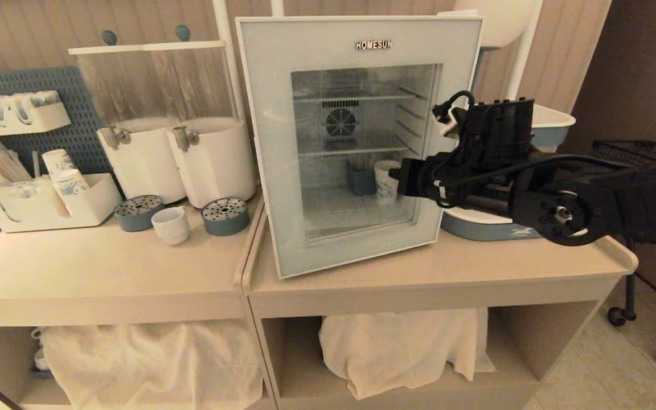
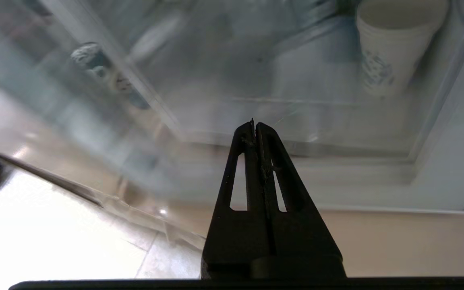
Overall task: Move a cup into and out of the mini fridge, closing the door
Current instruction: Close the freezer door
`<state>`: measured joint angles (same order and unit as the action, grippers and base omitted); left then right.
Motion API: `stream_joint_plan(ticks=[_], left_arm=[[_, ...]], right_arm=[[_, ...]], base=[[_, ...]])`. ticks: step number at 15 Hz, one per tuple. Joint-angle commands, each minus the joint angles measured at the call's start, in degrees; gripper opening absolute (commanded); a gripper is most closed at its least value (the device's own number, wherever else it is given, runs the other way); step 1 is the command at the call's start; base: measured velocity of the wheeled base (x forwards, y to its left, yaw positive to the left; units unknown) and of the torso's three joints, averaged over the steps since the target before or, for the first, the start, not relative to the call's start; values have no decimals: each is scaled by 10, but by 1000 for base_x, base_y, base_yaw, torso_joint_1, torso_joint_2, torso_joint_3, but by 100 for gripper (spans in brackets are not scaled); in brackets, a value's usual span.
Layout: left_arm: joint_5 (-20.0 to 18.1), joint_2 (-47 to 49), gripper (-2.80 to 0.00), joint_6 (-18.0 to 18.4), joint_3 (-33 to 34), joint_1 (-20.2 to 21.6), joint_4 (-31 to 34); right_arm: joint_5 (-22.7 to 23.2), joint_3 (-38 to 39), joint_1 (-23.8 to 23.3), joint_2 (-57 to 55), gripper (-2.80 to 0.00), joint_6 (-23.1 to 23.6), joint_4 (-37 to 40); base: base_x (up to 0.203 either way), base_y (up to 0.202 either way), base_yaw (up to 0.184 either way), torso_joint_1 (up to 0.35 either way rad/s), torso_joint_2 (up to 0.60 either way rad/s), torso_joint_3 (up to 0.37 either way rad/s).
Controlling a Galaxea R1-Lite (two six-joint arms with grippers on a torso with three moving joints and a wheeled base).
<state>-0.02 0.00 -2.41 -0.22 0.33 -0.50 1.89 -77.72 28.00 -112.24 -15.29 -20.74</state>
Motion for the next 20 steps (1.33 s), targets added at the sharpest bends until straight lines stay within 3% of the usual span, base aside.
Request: stream_joint_plan(ticks=[1, 5, 11, 15, 20], left_arm=[[0, 1, -280, 0, 0, 0, 0], [0, 1, -280, 0, 0, 0, 0], [0, 1, -280, 0, 0, 0, 0], [0, 1, -280, 0, 0, 0, 0], [0, 1, -280, 0, 0, 0, 0]], right_arm=[[-30, -10, -1, -18, -280, -1, -3], [-52, -57, -27, -63, -280, 30, -30], [-89, -120, -69, -115, -280, 41, -35], [-94, -145, -71, -139, -280, 42, -34], [-103, -155, -41, -144, -280, 44, -24]], base=[[0, 0, 0, 0, 0, 0], [0, 0, 0, 0, 0, 0], [0, 0, 0, 0, 0, 0], [0, 0, 0, 0, 0, 0], [0, 0, 0, 0, 0, 0]])
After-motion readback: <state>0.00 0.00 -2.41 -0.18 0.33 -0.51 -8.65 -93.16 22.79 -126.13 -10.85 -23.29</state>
